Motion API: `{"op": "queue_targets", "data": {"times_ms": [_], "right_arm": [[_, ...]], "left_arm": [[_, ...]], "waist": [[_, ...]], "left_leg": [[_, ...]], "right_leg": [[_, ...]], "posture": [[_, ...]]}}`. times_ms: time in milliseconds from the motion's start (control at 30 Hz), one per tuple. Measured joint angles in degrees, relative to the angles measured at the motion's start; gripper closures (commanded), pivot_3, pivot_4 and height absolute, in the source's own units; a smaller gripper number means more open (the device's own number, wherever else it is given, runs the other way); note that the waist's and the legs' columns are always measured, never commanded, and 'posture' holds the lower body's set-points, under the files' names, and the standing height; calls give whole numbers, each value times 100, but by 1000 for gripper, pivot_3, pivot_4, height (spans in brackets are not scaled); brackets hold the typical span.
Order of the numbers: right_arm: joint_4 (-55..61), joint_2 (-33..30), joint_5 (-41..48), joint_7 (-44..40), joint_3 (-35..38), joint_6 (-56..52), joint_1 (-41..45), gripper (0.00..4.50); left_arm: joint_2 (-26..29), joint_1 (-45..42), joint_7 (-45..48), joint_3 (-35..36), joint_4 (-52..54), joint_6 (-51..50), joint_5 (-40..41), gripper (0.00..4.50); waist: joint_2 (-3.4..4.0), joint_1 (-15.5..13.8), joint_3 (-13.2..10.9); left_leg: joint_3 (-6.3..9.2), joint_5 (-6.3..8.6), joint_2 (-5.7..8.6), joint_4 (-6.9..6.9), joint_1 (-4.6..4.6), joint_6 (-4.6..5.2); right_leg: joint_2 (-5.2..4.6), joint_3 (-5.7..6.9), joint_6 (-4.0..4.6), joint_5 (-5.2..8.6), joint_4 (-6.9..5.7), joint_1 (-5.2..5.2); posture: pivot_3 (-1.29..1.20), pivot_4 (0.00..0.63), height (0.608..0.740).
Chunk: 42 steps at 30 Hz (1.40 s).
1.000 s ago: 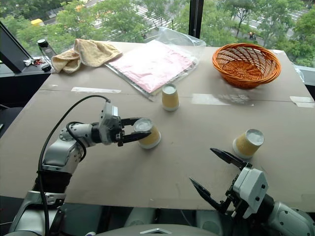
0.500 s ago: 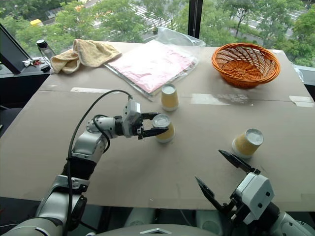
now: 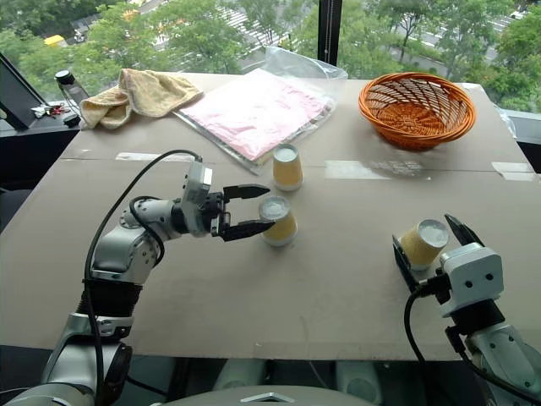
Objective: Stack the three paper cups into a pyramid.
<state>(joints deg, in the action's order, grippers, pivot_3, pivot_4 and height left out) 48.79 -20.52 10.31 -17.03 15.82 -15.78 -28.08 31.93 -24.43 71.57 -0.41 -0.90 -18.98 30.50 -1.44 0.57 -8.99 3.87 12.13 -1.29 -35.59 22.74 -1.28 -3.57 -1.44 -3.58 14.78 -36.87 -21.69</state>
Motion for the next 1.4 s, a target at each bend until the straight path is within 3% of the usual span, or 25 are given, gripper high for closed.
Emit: {"op": "queue_targets", "data": {"times_ms": [367, 467, 567, 600, 800, 900, 967, 1167, 1400], "right_arm": [[-519, 86, 702, 139, 332, -1381, 771, 0], [-520, 135, 927, 142, 337, -1598, 817, 837], [-539, 136, 1049, 135, 373, -1669, 827, 2305], [-561, 147, 1086, 132, 390, -1668, 840, 2397], [-637, 121, 1256, -11, 511, -1588, 847, 2396], [-504, -160, 1634, -373, 433, -1552, 1133, 2396], [-376, -281, 1781, -468, 267, -1606, 1387, 2396], [-588, -678, 1767, -669, -1118, -2043, 2872, 2396], [-1325, -763, 1295, -909, -2136, -2017, 3432, 2396]], "left_arm": [[647, 551, 372, 73, 1850, -1024, 1071, 62], [680, 657, 367, 74, 1954, -1068, 1155, 0], [682, 688, 364, 75, 1954, -1069, 1185, 0], [682, 708, 363, 75, 1954, -1067, 1187, 0], [424, 911, -82, 283, 1941, -1057, 1258, 0], [-73, 1129, -730, 869, 1744, -938, 1491, 0], [-74, 1239, -818, 1122, 1660, -921, 1567, 0], [604, 2079, -94, 1863, 1077, -724, 1662, 0], [847, 2727, 477, 2052, 979, -371, 1532, 0]], "waist": [[13, 20, -6], [15, 14, -7], [14, 16, -7], [14, 19, -7], [17, 17, -9], [17, 61, -9], [18, 79, -9], [19, 149, -11], [15, 12, -15]], "left_leg": [[-1, 0, -1, 3, -1, 1], [-1, 0, 0, 3, -1, 1], [-1, 0, 0, 3, 0, 1], [-1, 0, 0, 3, -1, 1], [-4, 0, 0, 3, -1, 1], [-4, 0, -3, 3, -6, 1], [-4, 0, -5, 6, -8, 1], [-4, 0, -3, 18, -4, 1], [-1, 0, -1, 17, 6, 1]], "right_leg": [[0, -3, 0, 0, 0, 0], [1, -3, 0, 1, 0, 0], [1, -3, 0, 1, 0, 0], [1, -3, 0, 1, 0, -1], [0, -5, -1, 1, 0, 0], [4, -7, -1, 0, 0, -1], [8, -8, -2, -1, -2, -1], [6, -7, 1, 1, 5, -6], [1, -3, 3, 1, 7, -12]], "posture": [[0, 150, 740], [0, 150, 740], [0, 150, 740], [0, 150, 740], [0, 150, 740], [0, 150, 740], [0, 150, 740], [0, 150, 740], [0, 150, 740]]}}
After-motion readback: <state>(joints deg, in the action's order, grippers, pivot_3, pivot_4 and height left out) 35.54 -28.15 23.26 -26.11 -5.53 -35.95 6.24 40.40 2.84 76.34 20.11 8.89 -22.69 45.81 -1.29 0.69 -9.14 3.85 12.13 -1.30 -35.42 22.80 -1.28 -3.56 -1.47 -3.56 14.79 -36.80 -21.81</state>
